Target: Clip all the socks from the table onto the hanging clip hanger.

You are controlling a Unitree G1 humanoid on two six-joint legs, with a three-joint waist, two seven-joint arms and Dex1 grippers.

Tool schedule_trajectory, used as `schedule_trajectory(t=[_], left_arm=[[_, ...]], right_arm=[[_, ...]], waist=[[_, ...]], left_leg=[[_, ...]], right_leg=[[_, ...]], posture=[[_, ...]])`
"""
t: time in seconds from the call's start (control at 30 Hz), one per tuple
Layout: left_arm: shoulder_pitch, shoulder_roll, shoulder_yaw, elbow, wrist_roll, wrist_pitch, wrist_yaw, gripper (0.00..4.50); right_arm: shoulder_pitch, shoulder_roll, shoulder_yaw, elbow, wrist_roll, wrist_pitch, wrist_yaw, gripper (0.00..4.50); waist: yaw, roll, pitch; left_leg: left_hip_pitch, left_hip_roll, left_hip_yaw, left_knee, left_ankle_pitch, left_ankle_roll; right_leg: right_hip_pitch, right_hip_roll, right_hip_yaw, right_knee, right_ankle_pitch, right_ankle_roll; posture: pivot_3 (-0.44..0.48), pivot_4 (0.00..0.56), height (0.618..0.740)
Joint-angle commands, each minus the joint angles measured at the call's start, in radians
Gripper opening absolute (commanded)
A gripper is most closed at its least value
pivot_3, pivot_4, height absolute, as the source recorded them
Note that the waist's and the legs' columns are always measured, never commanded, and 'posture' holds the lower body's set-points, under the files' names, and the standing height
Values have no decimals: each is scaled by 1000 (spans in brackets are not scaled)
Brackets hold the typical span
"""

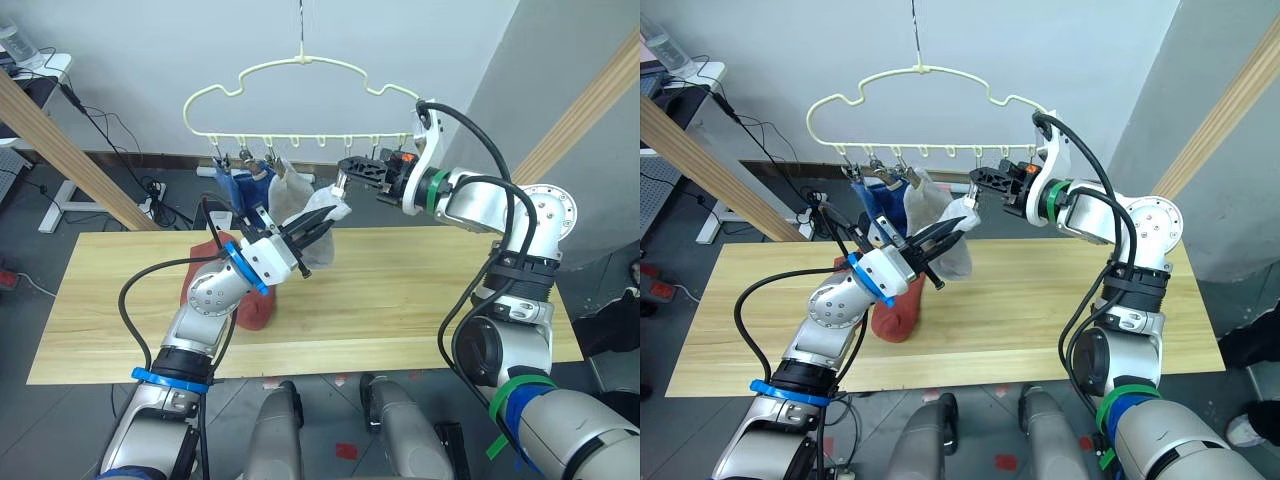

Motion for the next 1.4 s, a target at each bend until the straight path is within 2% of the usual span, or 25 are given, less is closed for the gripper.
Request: schedule_trajectory(t=[0.03,0.23,0.27,0.43,0.53,0.7,0.83,0.97,1.13,1.23,1.4], left_arm=[[-1,8,-4,-24,-4,-28,14,0],[-12,5,-14,-25,-14,-1,12,0],[-15,3,-17,-24,-21,15,6,0],[-36,-23,-24,-13,-89,158,-34,0],[-53,-41,-18,-8,-152,252,-68,717],[-74,-67,-2,-25,-289,426,-161,2155],[-66,-35,50,-108,-444,637,-244,3308],[27,68,121,-318,-632,893,-310,4449],[116,185,225,-505,-813,1128,-319,4479],[186,256,320,-578,-914,1209,-348,4500],[256,282,362,-647,-873,1183,-326,4500]], right_arm=[[1,4,3,-19,16,13,0,2099],[14,-1,-11,-39,25,36,-7,4289],[20,-6,-17,-50,28,47,-11,4476],[79,-138,-28,-188,71,129,44,4476],[125,-202,5,-287,83,154,78,4500],[224,-286,78,-451,66,100,130,4500],[318,-302,178,-568,-36,-68,127,4500],[407,-298,351,-655,-249,-341,115,4500],[448,-265,471,-660,-433,-559,94,4500],[464,-190,512,-640,-512,-660,50,3907],[447,-131,597,-549,-668,-786,19,2281]], waist=[[0,0,0],[0,0,0],[0,0,0],[7,0,0],[3,0,0],[-8,0,0],[-25,0,0],[-36,0,0],[-28,0,1],[-24,0,2],[-15,1,2]], left_leg=[[0,0,0,0,0,0],[-5,0,0,0,0,0],[-6,0,0,0,0,0],[-11,-1,1,0,0,0],[-11,-1,1,0,0,0],[-11,0,0,0,0,0],[-10,0,0,1,0,0],[-8,1,0,0,0,0],[-8,2,0,0,1,0],[-8,2,0,1,1,-1],[-8,1,1,0,1,-1]], right_leg=[[0,0,0,0,0,0],[-5,0,0,1,0,0],[-7,0,0,1,0,0],[-11,-1,0,1,0,0],[-12,-1,0,1,0,0],[-12,1,0,3,0,0],[-12,1,1,4,0,0],[-12,3,3,4,0,0],[-13,3,2,5,0,1],[-13,3,2,4,0,0],[-13,2,3,3,0,0]], posture=[[-69,327,740],[-67,329,740],[-67,331,740],[-84,341,740],[-104,345,740],[-113,348,740],[-115,356,740],[-104,361,740],[-74,370,740],[-40,371,740],[-3,367,740]])
